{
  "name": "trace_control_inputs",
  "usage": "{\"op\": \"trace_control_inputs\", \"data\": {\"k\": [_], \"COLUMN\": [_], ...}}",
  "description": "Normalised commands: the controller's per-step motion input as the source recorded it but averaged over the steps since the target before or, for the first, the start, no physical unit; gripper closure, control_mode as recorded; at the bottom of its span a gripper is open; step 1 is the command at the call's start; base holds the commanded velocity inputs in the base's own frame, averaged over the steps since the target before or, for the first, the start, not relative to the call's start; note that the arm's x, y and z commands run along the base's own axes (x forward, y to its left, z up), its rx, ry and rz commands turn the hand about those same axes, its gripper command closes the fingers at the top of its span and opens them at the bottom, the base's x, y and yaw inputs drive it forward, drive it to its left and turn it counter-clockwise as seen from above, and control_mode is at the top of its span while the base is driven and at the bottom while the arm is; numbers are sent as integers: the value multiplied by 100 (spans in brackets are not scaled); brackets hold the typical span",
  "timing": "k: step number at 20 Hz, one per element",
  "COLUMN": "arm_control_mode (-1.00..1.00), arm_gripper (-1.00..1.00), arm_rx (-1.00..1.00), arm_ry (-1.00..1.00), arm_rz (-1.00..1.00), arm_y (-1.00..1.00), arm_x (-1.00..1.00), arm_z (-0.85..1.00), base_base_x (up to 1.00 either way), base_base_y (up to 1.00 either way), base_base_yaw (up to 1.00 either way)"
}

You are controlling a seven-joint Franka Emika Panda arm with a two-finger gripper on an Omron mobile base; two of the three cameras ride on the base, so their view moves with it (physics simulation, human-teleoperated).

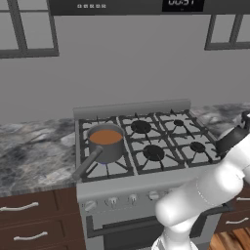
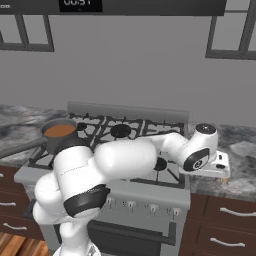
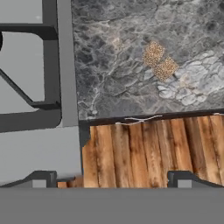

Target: Pick up the sugar cube(s) and place them in the saucepan with hot chocolate.

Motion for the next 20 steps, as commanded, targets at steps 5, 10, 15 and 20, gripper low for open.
{"op": "trace_control_inputs", "data": {"k": [5, 10, 15, 20], "arm_control_mode": [-100, -100, -100, -100], "arm_gripper": [-100, -100, -100, -100], "arm_rx": [0, 3, 6, 1], "arm_ry": [0, -6, -2, 0], "arm_rz": [11, 5, 0, 0], "arm_y": [-9, -32, -53, -30], "arm_x": [46, 10, 7, 9], "arm_z": [-13, -9, -1, 0], "base_base_x": [0, 0, 0, 0], "base_base_y": [0, 0, 0, 0], "base_base_yaw": [0, 0, 0, 0]}}
